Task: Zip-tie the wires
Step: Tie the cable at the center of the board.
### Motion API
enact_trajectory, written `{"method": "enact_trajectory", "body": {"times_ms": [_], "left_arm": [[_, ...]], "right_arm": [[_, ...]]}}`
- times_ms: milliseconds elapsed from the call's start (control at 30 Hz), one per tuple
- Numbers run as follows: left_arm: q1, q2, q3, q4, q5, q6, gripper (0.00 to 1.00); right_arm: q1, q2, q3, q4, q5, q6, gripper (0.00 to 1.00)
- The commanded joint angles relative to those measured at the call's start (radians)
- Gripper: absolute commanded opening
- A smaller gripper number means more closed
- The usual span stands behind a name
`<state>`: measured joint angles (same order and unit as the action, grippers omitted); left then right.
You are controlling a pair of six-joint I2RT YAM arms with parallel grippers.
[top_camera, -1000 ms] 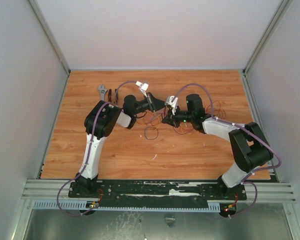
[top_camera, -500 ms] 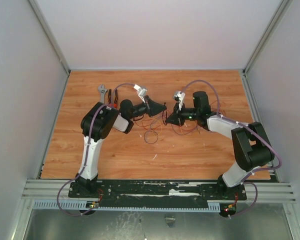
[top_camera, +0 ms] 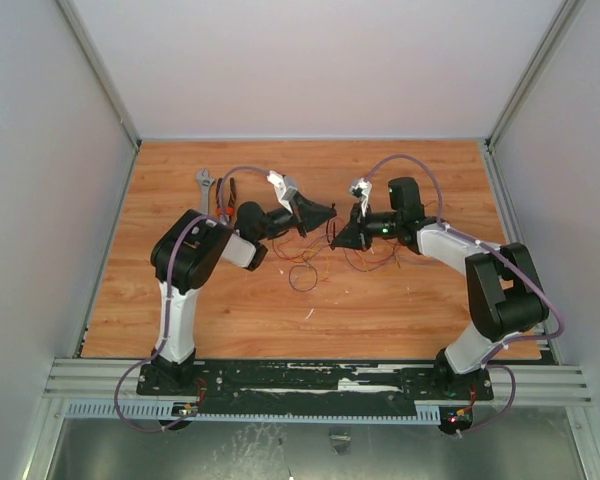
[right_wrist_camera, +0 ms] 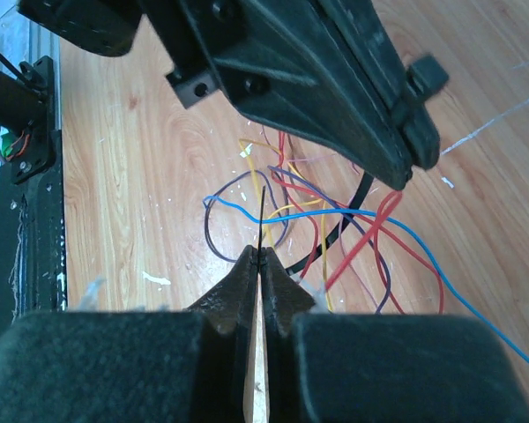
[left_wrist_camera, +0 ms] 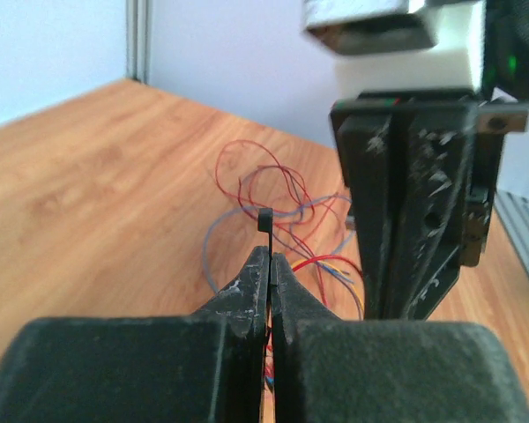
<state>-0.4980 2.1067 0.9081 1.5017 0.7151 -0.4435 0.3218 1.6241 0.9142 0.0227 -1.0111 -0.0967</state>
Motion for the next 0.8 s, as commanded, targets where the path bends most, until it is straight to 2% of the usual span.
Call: {"method": "enact_trajectory", "body": {"times_ms": [0, 233, 433, 600, 767], "left_arm": [[-0.013, -0.095, -0.013, -0.054, -0.028, 0.199, 0.0], [-0.019, -0.193, -0.057, -0.188, -0.093, 0.448, 0.0], [-0.044, -0.214, -0.083, -0.204, -0.086, 0.59, 0.0], [-0.047, -0.248, -0.12, -0.204, -0.078, 0.683, 0.0], [-0.051, -0.265, -0.148, -0.163, -0.072, 0.709, 0.0]], "right_arm": [[-0.016, 0.013, 0.026, 0.005, -0.032, -0.003, 0.0], [-0.032, -0.013, 0.014, 0.043, -0.06, 0.0, 0.0], [-0.033, -0.034, 0.006, 0.038, -0.111, -0.025, 0.0], [-0.033, -0.033, 0.003, 0.043, -0.119, -0.023, 0.0], [-0.033, -0.033, -0.006, 0.046, -0.132, -0.025, 0.0]]}}
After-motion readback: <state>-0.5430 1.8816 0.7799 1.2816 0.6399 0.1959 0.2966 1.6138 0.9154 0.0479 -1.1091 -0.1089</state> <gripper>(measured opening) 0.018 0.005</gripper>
